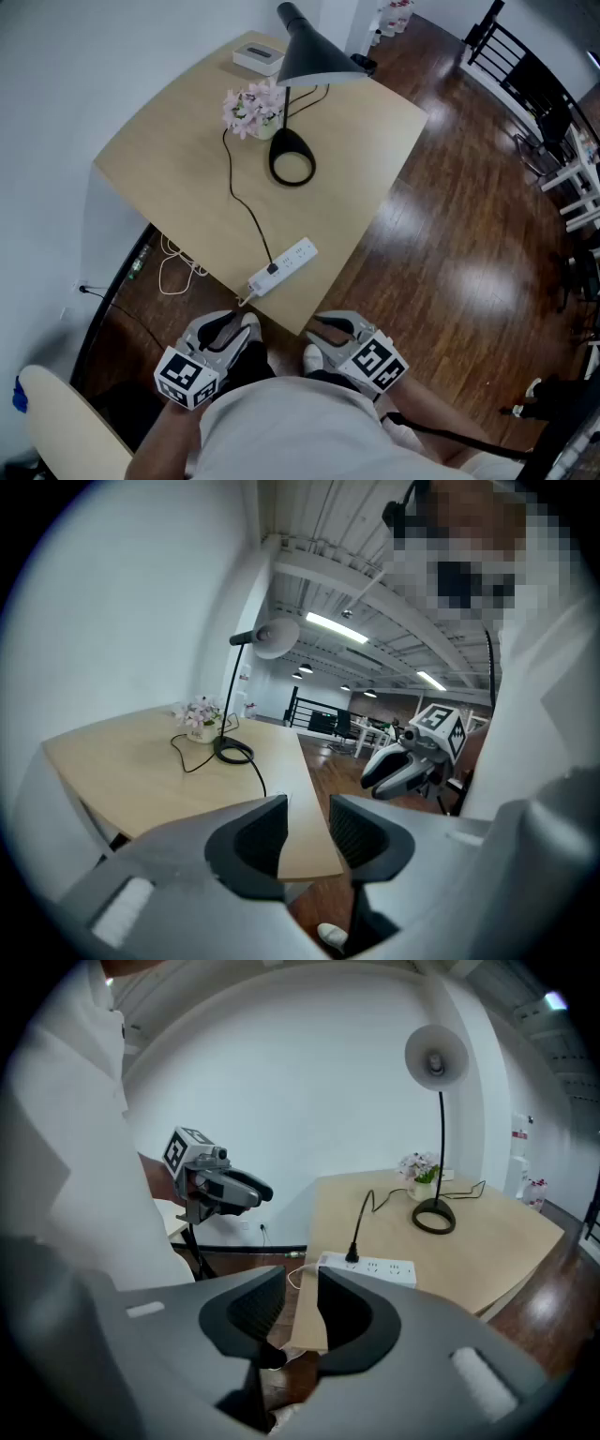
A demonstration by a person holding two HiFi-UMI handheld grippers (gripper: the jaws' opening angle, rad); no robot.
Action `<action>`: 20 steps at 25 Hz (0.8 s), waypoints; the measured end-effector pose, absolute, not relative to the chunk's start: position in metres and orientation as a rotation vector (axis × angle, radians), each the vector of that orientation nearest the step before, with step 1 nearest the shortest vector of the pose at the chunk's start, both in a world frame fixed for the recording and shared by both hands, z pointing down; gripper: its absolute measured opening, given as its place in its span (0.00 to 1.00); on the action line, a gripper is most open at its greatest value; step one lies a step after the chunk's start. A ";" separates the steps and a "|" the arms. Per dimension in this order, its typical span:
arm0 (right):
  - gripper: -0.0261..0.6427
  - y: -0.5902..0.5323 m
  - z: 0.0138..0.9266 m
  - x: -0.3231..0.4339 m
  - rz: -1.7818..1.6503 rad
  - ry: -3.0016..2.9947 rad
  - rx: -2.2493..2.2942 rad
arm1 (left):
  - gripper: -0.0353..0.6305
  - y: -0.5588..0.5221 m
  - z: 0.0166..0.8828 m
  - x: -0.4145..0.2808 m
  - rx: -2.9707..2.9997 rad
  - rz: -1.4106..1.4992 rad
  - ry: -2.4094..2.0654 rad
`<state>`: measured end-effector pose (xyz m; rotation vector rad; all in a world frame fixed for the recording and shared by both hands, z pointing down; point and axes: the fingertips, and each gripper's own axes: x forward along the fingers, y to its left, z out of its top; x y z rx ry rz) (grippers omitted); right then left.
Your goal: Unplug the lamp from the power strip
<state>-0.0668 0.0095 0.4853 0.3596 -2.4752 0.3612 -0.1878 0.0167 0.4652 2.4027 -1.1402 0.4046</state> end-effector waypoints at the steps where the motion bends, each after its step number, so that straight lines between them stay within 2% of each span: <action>1: 0.21 -0.003 0.489 -0.074 0.361 -2.468 0.383 | 0.28 0.005 0.470 -0.193 2.415 0.422 -1.107; 9: 0.13 -0.083 0.538 -0.114 0.457 -2.422 0.572 | 0.28 -0.077 0.508 -0.210 2.478 0.528 -0.840; 15: 0.07 -0.112 0.571 -0.124 0.463 -2.359 0.510 | 0.30 -0.111 0.535 -0.188 2.400 0.546 -0.789; 20: 0.05 -0.131 0.600 -0.121 0.490 -2.316 0.441 | 0.30 -0.124 0.558 -0.176 2.359 0.672 -0.790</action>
